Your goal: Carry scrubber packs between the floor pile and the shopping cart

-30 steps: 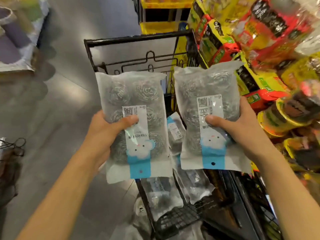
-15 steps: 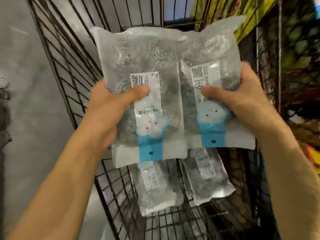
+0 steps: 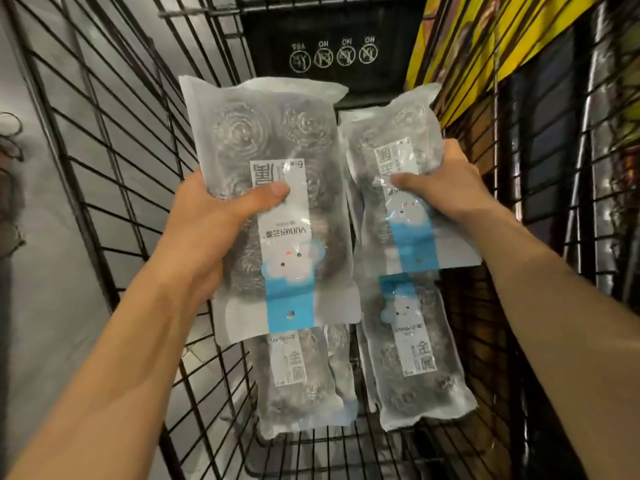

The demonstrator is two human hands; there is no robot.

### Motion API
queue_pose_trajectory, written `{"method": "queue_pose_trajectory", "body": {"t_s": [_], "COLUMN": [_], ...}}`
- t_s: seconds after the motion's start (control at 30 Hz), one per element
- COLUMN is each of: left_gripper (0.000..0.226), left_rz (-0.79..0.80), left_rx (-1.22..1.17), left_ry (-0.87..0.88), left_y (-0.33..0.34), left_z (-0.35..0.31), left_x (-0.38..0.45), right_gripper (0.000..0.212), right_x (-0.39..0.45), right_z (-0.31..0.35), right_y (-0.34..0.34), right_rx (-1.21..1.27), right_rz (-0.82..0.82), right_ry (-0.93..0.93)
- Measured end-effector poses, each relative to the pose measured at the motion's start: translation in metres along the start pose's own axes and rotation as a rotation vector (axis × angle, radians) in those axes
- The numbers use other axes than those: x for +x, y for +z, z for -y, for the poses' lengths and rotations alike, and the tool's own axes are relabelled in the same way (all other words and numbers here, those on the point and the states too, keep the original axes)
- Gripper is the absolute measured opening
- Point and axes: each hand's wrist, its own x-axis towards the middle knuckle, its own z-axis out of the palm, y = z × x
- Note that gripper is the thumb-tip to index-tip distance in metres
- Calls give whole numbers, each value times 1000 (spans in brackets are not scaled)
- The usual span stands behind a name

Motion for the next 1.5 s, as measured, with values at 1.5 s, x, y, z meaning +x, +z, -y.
{"method": "queue_pose_trajectory", "body": {"t_s": [1.5], "left_gripper": [86], "left_rz": [200], "left_rx": [1590], "left_ry": [912], "left_y": [-34], "left_z": [-132], "left_x": [-114], "right_gripper": [101], "right_x": [-256], "right_z": [120], "right_y": [-95], "right_rx": [-778], "right_rz": [-252], "right_ry": [-367]}}
